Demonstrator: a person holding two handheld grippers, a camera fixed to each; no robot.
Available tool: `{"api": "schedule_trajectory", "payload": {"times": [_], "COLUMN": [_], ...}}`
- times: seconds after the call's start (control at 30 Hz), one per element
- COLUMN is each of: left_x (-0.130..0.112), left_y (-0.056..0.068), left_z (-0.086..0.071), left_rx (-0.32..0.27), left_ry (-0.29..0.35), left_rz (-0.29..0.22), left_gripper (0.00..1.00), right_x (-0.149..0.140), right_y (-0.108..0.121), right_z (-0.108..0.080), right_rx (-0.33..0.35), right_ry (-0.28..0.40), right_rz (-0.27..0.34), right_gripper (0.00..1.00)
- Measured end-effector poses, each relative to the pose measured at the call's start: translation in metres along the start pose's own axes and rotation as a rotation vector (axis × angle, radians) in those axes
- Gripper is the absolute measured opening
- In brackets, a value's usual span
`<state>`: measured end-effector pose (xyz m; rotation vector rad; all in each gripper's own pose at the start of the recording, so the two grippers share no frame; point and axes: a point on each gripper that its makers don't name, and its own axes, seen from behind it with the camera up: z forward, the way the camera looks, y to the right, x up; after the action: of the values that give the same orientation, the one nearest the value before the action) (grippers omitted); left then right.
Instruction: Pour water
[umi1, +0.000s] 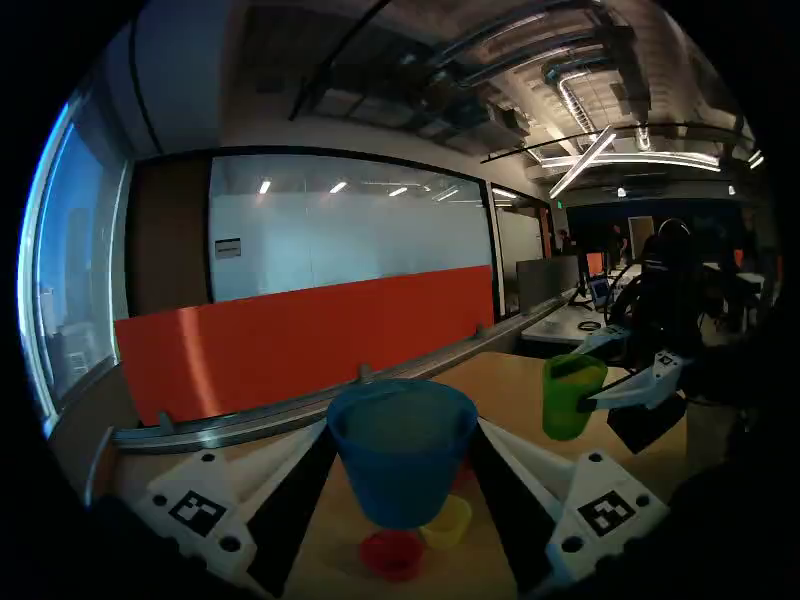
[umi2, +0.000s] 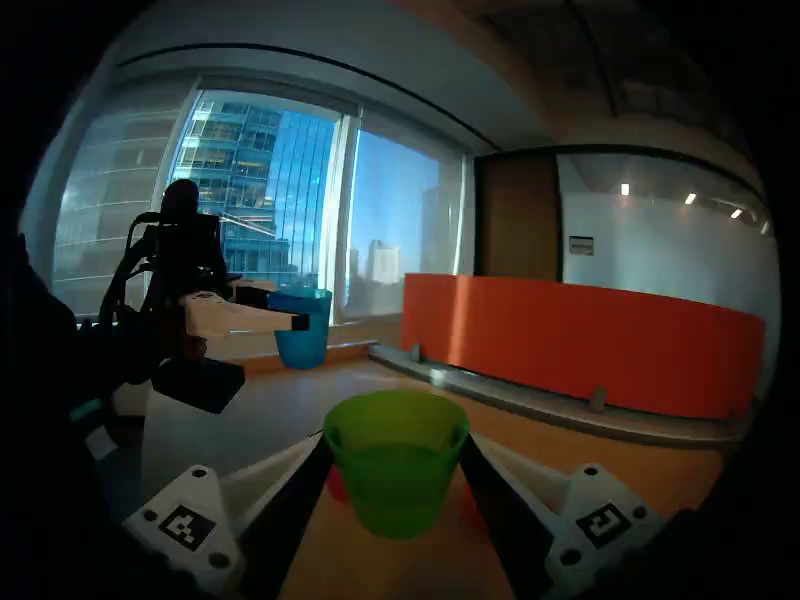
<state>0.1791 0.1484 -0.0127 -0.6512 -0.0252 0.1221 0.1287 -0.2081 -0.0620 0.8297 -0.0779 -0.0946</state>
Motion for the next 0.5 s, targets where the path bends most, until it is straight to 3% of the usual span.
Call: {"api": "schedule_trajectory", "payload": {"times": [0.2, 0.5], "left_x": [-0.006, -0.018], "left_y": [0.004, 0.004], "left_z": [-0.006, -0.012], "left_rx": [-0.005, -0.003], "left_ry": [-0.004, -0.016], "left_rz": [0.027, 0.029], "left_gripper": [0.86, 0.86], "right_x": [-0.004, -0.006], "right_y": [0.011, 0.028], "right_z": [-0.006, -0.016], "right_rx": [-0.024, -0.063], "right_ry": [-0.011, -0.014], "right_rz": [-0.007, -0.001], "right_gripper": [0.89, 0.89]}}
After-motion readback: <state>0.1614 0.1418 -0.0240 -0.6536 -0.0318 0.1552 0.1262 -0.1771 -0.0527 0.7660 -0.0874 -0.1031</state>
